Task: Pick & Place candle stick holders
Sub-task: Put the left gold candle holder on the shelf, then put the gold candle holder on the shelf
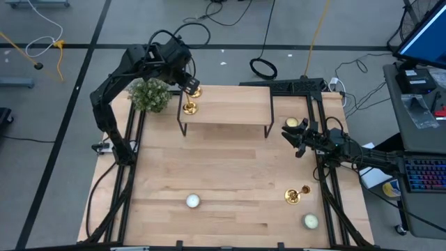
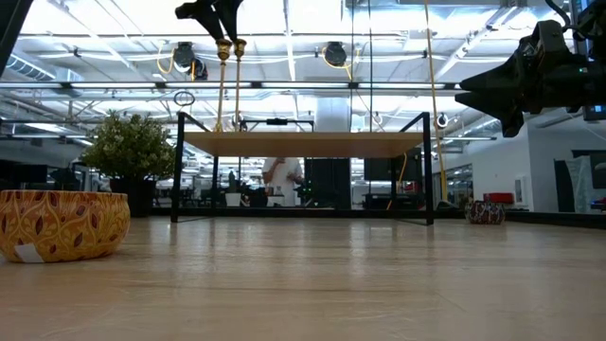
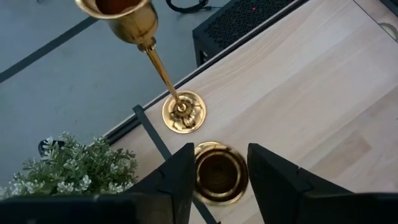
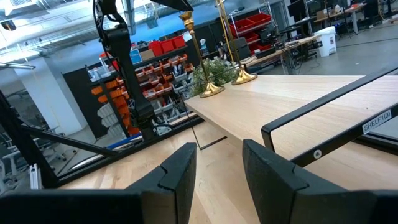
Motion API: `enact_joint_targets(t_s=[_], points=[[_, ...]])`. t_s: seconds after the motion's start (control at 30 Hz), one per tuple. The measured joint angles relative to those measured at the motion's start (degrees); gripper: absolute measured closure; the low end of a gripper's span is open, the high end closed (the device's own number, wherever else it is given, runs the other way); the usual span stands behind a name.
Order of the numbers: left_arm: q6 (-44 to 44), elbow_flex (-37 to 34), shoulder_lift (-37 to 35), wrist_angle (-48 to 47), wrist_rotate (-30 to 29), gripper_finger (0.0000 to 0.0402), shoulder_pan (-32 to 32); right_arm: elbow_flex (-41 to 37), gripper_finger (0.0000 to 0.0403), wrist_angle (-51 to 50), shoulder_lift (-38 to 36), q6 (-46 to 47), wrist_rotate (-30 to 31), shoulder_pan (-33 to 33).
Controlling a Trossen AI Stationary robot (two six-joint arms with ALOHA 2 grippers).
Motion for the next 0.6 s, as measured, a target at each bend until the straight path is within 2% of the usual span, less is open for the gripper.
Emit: enact_joint_targets(t_s=[0.33, 0.6], points=[[0.27, -0.04, -1.46, 1.42, -0.92, 0.0257, 0.48, -0.01, 0.0277, 0.00, 0.01, 0.01, 0.00, -0.01], [-3.39, 0.00, -7.96, 5.66, -0.88, 0.0266, -1.25, -0.01, 0.0277, 0.02, 0.00, 0.01, -0.02, -0.01]])
